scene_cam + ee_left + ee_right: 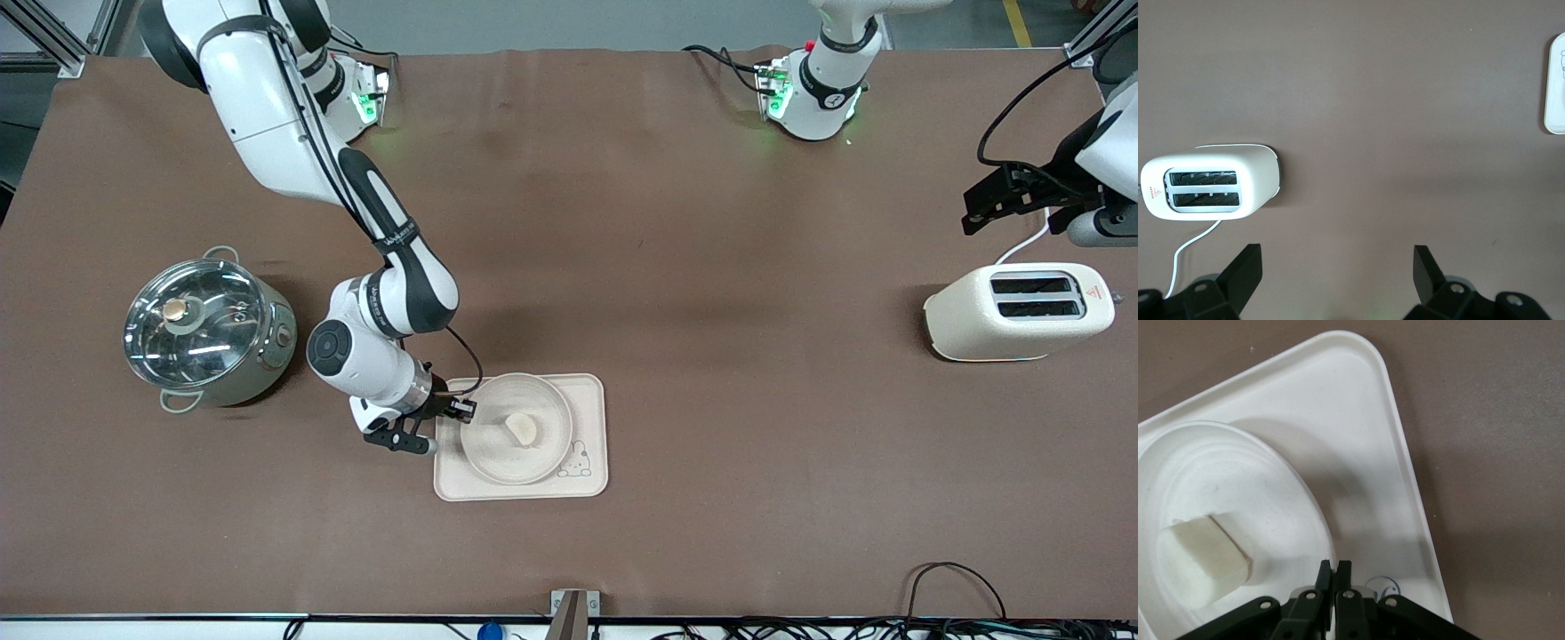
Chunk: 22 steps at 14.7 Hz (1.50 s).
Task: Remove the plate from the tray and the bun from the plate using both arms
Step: 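Close the right gripper on the white plate's rim, then lift the plate with bun off the tray and set it down beyond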
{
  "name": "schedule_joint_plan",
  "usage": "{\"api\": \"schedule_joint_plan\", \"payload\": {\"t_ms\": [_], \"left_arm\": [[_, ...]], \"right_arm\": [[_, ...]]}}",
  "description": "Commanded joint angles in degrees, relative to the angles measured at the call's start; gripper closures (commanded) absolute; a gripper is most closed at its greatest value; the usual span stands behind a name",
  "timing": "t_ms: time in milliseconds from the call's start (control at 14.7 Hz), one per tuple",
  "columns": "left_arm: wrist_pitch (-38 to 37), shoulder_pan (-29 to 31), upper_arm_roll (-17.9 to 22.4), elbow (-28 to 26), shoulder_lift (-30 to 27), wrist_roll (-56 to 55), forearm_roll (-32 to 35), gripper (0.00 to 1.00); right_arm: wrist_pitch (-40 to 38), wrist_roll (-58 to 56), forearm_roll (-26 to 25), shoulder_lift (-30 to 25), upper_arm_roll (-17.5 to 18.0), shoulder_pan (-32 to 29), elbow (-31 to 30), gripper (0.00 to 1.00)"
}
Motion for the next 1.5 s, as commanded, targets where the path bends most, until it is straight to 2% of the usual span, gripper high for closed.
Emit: {"api": "schedule_joint_plan", "payload": {"t_ms": [0, 273, 750, 955, 1091, 1227, 1432], "left_arm": [[-0.49, -0.26, -0.03, 0.91, 0.33, 0.55, 0.01, 0.00], [-0.49, -0.52, -0.12, 0.83, 0.33, 0.28, 0.01, 0.00], [-0.58, -0.52, -0.20, 0.56, 0.41, -0.07, 0.01, 0.00], [-0.58, -0.52, -0.29, 0.65, 1.03, -0.16, 0.01, 0.00], [-0.58, -0.52, -0.29, 0.65, 1.47, -0.24, 0.01, 0.00], [-0.58, -0.52, -0.38, 0.65, 1.64, -0.24, 0.01, 0.00], [-0.41, -0.52, -0.38, 0.65, 2.52, -0.42, -0.25, 0.00]], "right_arm": [[-0.51, -0.22, 3.25, -0.94, 1.49, -0.18, 0.64, 1.00], [-2.00, -0.30, 5.72, -5.06, 4.23, -0.54, -1.90, 1.00], [-1.04, -5.05, 6.08, -19.82, 4.93, -0.10, -23.24, 1.00], [5.43, -5.75, 6.08, -24.57, 7.83, -0.10, -33.34, 1.00], [9.75, -6.80, 6.34, -25.38, 10.02, -0.36, -37.84, 1.00], [12.83, -7.50, 6.34, -25.38, 10.56, -0.45, -40.75, 1.00], [13.02, -10.15, 6.69, -25.81, 10.65, -1.15, -43.48, 1.00]]}}
